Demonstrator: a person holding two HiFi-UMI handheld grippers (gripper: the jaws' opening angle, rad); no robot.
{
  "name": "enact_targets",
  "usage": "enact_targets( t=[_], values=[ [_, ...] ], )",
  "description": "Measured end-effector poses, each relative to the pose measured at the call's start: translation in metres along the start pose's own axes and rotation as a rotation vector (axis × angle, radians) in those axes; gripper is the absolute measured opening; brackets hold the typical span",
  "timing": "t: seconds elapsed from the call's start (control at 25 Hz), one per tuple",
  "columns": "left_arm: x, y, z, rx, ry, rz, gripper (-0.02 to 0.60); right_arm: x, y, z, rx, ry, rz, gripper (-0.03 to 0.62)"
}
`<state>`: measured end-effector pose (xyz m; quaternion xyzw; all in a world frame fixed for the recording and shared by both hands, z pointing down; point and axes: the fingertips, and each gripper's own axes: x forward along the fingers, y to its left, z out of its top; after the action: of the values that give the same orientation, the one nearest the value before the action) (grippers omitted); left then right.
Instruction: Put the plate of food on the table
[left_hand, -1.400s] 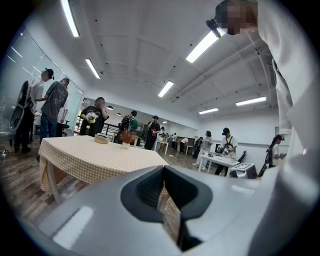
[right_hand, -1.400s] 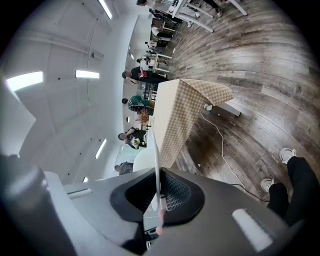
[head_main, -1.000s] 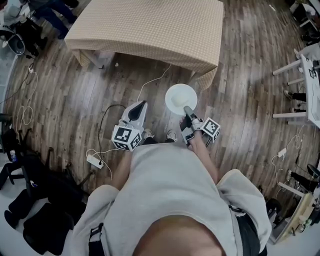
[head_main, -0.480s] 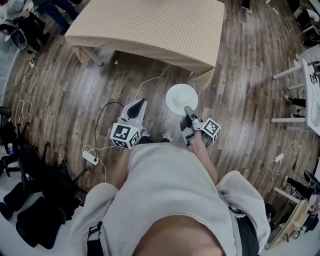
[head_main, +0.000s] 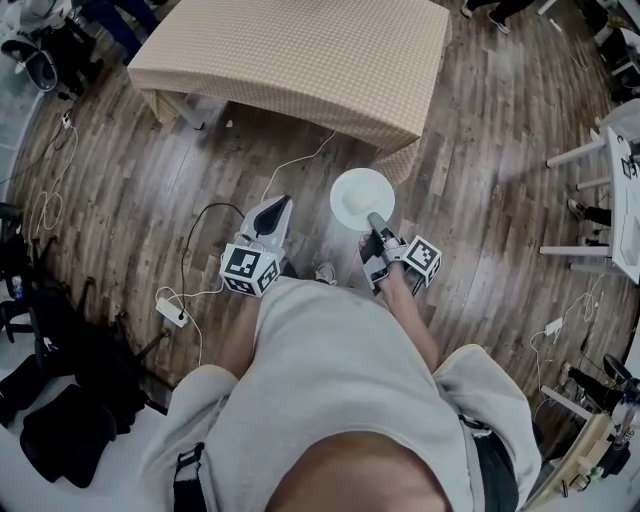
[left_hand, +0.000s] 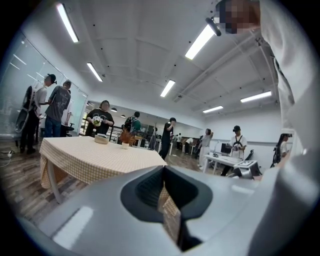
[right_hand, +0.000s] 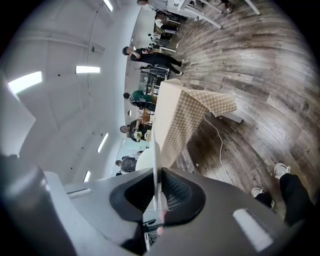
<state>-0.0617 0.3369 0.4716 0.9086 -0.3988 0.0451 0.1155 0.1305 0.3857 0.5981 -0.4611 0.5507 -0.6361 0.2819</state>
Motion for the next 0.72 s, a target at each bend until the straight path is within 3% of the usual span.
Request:
enact_targets(
  t=[0.48,0.64,0.72],
  values=[
    [0.037,0.027,0.001,-0.036,-0.017,0.036,0.011,0.031,-0.003,0.034,-0.003,-0.008,-0.048,0.029],
    [0.060,0.044,0.000,-0.039,-0.013,0.023,0.011,0.056,0.008,0.046,0.002,-0.014,0.012,0.029],
    [0.076,0.054,0.003,-0.046,-0.016,0.017,0.009,0.067,0.005,0.055,-0.006,-0.017,-0.022,0.029]
  ],
)
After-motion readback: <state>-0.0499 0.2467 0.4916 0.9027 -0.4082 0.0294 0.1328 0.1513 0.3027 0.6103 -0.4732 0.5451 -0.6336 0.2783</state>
